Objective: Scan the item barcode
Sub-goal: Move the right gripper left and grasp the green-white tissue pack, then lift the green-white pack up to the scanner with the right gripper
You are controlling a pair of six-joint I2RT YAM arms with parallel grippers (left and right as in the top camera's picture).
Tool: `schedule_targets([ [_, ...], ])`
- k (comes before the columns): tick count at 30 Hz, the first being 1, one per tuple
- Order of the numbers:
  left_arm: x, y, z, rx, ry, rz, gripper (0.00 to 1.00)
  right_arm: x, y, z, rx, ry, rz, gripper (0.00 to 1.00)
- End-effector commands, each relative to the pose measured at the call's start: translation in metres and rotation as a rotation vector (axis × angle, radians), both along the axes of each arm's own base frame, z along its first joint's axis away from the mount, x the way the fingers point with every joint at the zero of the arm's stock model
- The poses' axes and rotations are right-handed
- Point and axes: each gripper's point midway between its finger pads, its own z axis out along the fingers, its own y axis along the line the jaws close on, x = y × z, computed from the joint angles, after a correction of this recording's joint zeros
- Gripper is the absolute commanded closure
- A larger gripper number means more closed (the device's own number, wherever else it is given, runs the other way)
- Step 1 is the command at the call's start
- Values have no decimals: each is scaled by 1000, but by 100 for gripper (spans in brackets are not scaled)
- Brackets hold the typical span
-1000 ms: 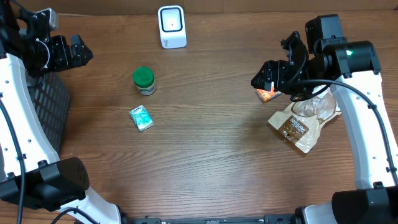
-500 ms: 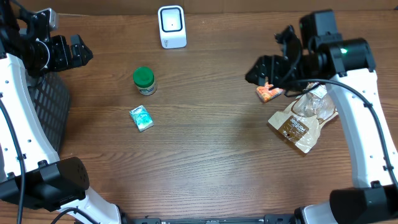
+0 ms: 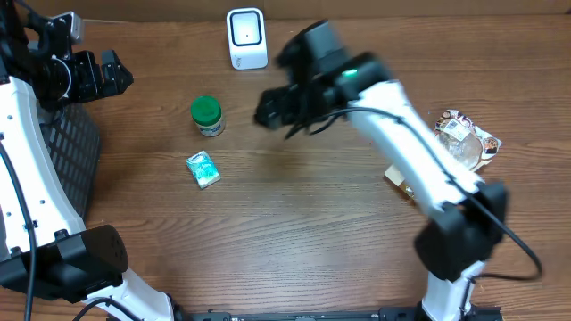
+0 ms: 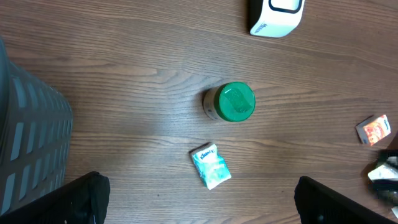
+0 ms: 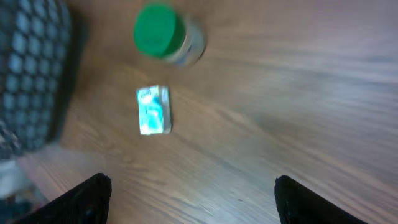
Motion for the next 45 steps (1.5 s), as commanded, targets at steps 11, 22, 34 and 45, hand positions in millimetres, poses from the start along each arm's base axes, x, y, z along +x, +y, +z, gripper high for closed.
schedule_targets([
  [11,-3,0,13,22,-39,-13,0,-35,105,-93,-18,33,181,45],
  [22,-3,0,13,22,-39,-13,0,-26,132,-149,-7,13,202,56],
  [34,-3,0,13,22,-39,-13,1,-46,141,-181,-23,42,239,69],
  [45,-3,0,13,21,-40,-13,0,-56,138,-186,-34,110,207,96],
])
